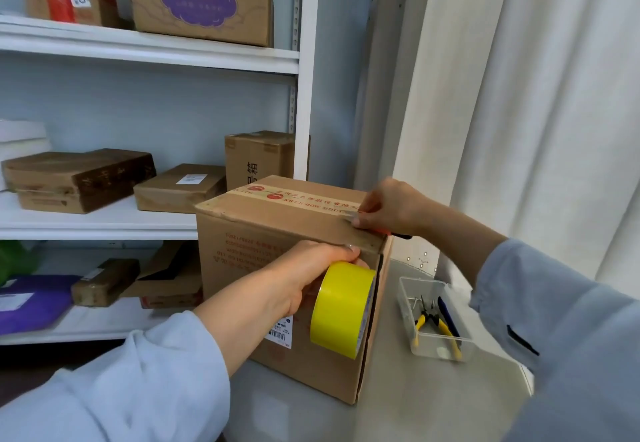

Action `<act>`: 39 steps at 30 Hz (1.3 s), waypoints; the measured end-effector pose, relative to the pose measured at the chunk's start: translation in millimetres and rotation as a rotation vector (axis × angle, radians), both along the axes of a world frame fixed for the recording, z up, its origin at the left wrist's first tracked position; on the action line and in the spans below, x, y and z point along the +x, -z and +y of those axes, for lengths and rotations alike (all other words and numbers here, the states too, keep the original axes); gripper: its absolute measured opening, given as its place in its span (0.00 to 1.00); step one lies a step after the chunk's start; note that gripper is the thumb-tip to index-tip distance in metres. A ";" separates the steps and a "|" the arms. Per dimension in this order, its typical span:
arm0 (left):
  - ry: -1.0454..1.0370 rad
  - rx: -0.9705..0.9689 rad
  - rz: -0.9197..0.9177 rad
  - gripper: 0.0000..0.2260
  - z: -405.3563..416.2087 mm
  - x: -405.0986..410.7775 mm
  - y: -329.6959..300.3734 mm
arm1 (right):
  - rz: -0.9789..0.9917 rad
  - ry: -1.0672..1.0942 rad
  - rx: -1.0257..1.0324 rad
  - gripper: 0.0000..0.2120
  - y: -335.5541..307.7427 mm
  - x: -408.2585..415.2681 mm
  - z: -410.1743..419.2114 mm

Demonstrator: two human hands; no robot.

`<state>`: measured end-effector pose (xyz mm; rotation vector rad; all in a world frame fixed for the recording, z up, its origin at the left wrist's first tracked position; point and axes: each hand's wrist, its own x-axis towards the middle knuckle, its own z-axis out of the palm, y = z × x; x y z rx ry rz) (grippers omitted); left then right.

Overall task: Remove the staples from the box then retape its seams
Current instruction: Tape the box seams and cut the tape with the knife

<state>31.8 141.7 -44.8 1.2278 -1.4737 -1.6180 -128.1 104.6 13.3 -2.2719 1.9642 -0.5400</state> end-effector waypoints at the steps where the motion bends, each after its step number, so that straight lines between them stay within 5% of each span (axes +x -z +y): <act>1: -0.008 0.008 0.004 0.10 1.1 -0.8 0.1 | -0.075 -0.033 0.030 0.14 -3.5 -5.2 10.1; 5: -0.042 0.031 0.000 0.09 3.2 -0.6 -0.7 | -0.472 -0.071 0.256 0.15 -15.3 -26.5 55.6; 10: 0.005 0.114 0.000 0.15 12.1 2.0 -3.6 | -0.533 -0.068 0.576 0.19 -13.1 -51.1 88.3; 13: 0.018 0.111 -0.026 0.05 11.5 2.1 -4.8 | -0.513 -0.059 0.636 0.21 -9.0 -57.4 94.6; 18: 0.059 0.119 -0.041 0.17 10.4 3.2 -4.0 | -0.502 -0.058 0.669 0.22 1.6 -55.4 99.0; 33: 0.053 0.122 -0.020 0.06 5.4 4.0 -1.8 | -0.637 0.025 0.608 0.18 3.6 -24.7 81.5; 39: 0.055 0.135 -0.018 0.10 3.7 2.8 -1.0 | -0.636 0.081 0.597 0.16 2.5 -17.6 79.2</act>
